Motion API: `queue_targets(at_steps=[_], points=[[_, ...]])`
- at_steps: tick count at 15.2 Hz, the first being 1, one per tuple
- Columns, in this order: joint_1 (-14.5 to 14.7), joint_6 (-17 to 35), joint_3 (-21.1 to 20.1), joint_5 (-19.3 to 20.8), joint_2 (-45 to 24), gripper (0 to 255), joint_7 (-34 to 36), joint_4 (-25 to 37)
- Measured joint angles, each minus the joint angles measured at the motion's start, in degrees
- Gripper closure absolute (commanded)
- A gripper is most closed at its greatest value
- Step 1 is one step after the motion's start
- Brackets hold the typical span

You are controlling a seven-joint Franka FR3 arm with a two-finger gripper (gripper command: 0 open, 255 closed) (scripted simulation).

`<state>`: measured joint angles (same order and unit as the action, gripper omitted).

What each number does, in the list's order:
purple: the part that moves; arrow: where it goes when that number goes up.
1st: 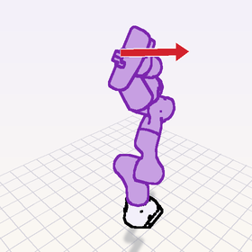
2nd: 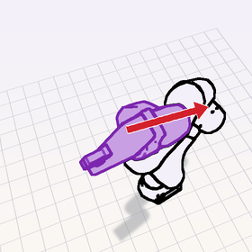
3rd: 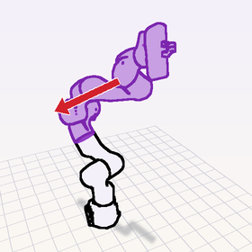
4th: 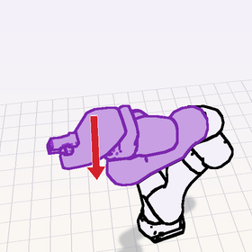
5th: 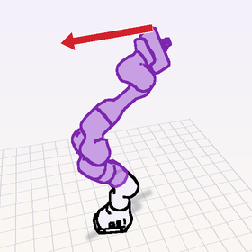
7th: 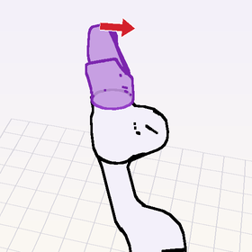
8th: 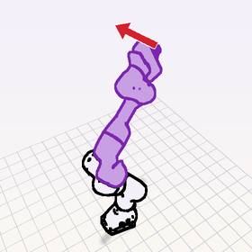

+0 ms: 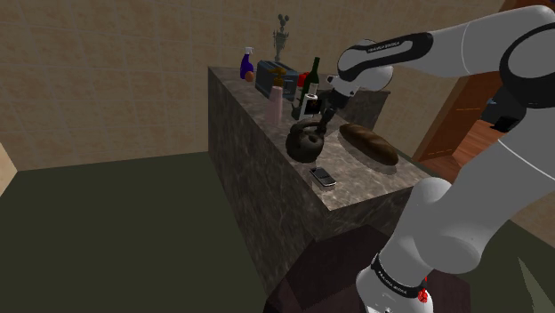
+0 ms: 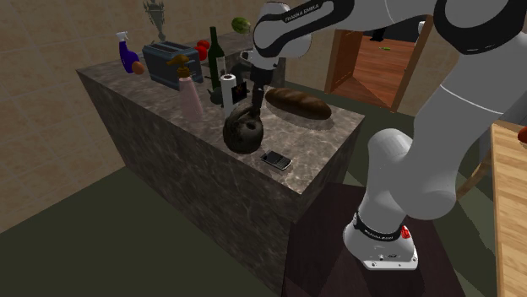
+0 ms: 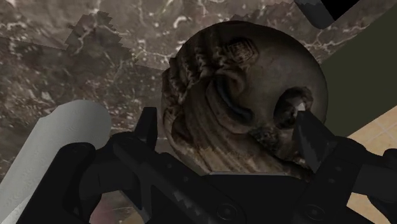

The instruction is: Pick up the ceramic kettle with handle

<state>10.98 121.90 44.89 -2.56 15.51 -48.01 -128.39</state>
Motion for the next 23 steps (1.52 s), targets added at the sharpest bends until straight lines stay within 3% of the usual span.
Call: queue_targets(at_steps=[1, 12, 23], points=[[0.0, 0.2, 0.1, -0.1, -0.1, 255, -0.1, -0.1], [0.0, 0.2, 0.1, 0.0, 0.0, 255, -0.1, 0.0], [-0.3, -7.6, -1.9, 1.5, 2.1, 255, 2.6, 6.0]])
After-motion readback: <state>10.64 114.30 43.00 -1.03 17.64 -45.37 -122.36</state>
